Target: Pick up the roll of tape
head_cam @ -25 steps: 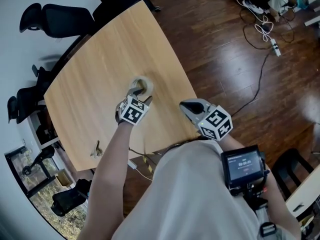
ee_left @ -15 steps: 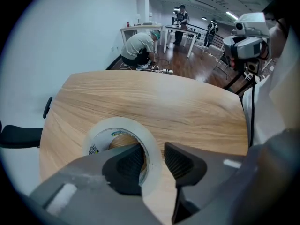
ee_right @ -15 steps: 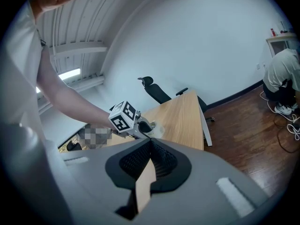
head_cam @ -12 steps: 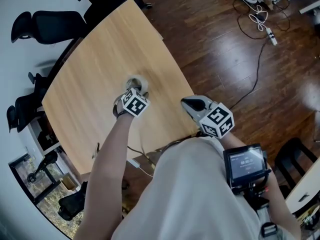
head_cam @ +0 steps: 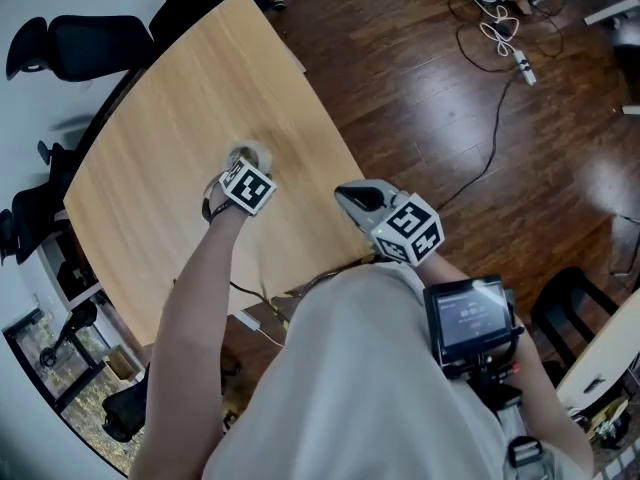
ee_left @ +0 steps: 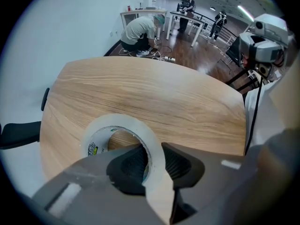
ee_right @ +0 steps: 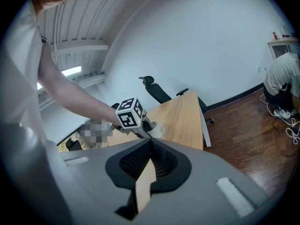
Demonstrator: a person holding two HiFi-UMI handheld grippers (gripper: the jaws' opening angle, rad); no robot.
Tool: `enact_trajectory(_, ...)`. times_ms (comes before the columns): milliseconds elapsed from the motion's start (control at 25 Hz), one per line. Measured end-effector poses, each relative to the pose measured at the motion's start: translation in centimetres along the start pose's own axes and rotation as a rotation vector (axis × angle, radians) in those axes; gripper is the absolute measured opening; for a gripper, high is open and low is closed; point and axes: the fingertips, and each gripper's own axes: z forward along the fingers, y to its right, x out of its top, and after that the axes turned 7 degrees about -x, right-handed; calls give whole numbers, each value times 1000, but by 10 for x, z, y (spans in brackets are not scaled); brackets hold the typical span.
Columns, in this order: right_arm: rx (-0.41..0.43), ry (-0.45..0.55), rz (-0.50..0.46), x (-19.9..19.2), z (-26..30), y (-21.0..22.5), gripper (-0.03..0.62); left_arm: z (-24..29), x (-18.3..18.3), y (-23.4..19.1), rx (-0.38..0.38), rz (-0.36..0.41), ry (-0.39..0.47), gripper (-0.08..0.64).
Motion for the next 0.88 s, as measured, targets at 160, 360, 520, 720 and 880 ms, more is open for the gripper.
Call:
enact_trajectory(160, 13, -7, -15, -4, -1, -3, 6, -1, -6, 6, 28, -2, 38, 97)
enact_trajectory(360, 12, -9, -27, -5, -5, -1, 6, -11, -5, 21, 32, -55, 173, 95)
enact_trajectory(520, 17, -11, -45, -4, -8, -8, 6, -28, -5, 40, 52, -98, 290, 94)
enact_trajectory(720, 19, -22, -65, -6, -15, -11, 6, -49, 0, 69, 40, -181, 461, 94)
enact_trajectory(880, 16, -29, -83, -9, -19, -14, 6, -61, 1, 93, 16, -262, 596, 95)
